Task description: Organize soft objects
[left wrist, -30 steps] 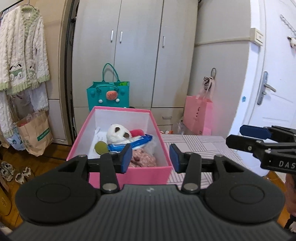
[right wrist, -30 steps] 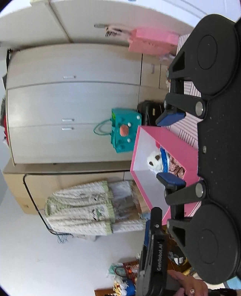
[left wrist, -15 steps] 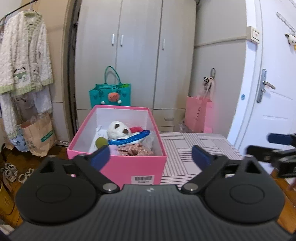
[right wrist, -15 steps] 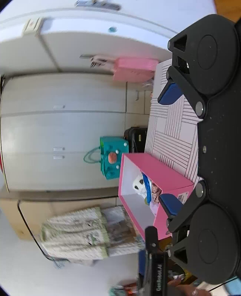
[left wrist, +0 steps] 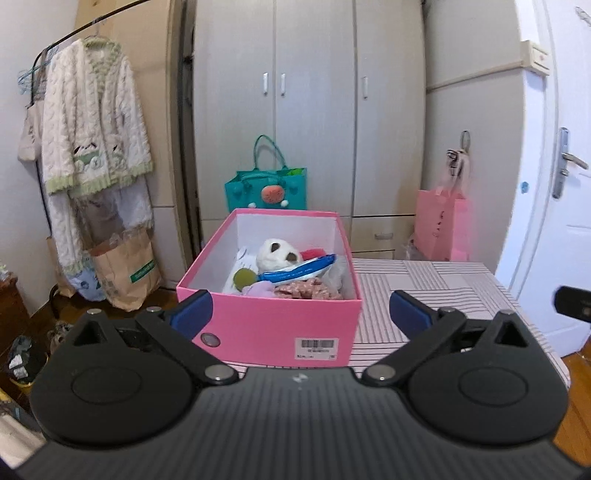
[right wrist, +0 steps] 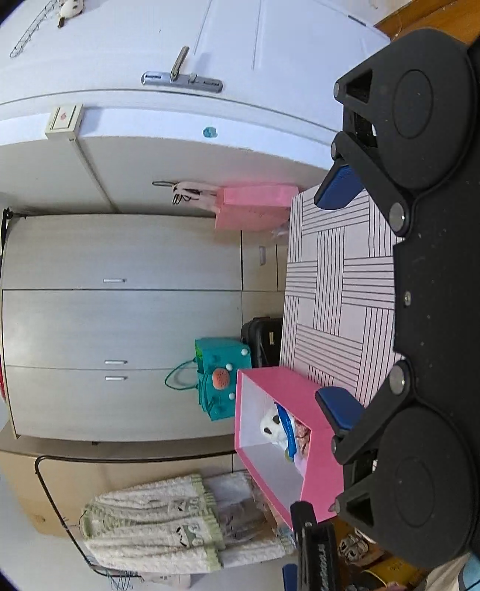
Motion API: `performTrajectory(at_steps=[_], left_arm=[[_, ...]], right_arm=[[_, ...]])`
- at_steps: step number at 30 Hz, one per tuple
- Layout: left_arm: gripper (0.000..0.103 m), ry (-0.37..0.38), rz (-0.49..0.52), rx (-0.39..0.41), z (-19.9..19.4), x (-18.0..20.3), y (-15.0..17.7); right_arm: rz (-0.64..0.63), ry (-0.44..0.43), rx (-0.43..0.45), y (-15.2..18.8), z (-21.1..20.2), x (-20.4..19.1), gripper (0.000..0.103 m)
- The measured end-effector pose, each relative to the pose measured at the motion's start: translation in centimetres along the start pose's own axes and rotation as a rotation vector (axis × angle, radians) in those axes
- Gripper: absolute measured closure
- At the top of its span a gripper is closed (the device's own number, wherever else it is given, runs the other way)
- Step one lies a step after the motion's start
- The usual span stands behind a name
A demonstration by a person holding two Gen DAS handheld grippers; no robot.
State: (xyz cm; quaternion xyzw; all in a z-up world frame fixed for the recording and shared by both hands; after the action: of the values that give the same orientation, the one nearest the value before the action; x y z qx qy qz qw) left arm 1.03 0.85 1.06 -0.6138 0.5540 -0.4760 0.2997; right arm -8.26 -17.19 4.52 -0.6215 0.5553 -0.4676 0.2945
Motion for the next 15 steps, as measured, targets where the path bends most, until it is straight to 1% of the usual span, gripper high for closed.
performTrajectory(at_steps=[2,3,7,12,15], left_arm=[[0.000,0.026,-0.009,-0.015,-0.3,-0.1,0.1],[0.000,0.024,-0.002,-0.017,-0.4,-0.1,0.3],[0.000,-0.024,0.059,-0.003,-0.5,0.5,0.8],[0.000,-0.060,0.086,0.021,-0.8,0.7,1.1],[0.000,-0.071,0.096,0.030,-1.0,0.8,1.3]], right_arm=[[-0.006,0.014,0.001,0.0,-0.1,-0.3,0.000],[-0.006,0.012,0.002,0.0,-0.3,-0.4,0.000],[-0.009,0.007,0.021,-0.1,-0.6,-0.9,0.000],[-0.057,0.058,0.025,0.0,-1.0,-1.5,0.000],[-0.041,0.068,0.003,0.1,-0.9,-1.5,0.000]])
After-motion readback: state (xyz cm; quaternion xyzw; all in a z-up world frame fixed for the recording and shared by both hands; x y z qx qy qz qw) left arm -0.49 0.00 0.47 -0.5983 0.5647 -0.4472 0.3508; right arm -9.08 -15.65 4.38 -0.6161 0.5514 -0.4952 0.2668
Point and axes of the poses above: each gripper's, at about its wrist camera, not at the fingertips, and z roughly the way its jaws point, x to its right, y to its underside, the point moved 3 cm from there along z, roughly the way its jaws point, and after that the axes turned 15 degrees about -z, right-handed, at the moved point
